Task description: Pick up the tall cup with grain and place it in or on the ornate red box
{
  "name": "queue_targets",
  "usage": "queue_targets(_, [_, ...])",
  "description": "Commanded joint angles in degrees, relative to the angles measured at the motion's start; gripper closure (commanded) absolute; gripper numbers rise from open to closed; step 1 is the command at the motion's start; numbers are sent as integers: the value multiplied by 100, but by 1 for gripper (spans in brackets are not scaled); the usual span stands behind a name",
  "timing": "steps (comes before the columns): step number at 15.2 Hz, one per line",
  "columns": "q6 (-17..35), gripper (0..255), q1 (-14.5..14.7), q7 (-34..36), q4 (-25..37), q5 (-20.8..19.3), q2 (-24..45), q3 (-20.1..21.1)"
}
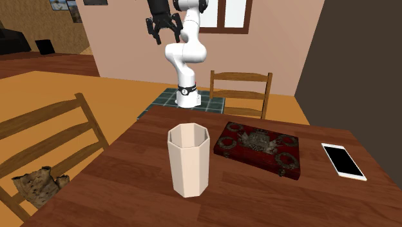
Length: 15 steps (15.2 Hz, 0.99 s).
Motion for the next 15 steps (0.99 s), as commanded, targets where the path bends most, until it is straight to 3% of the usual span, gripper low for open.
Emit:
queue_targets(1, [0,0,0,0,0,0,0,0])
queue_targets(15, [1788,0,300,396,1213,129,2895,600])
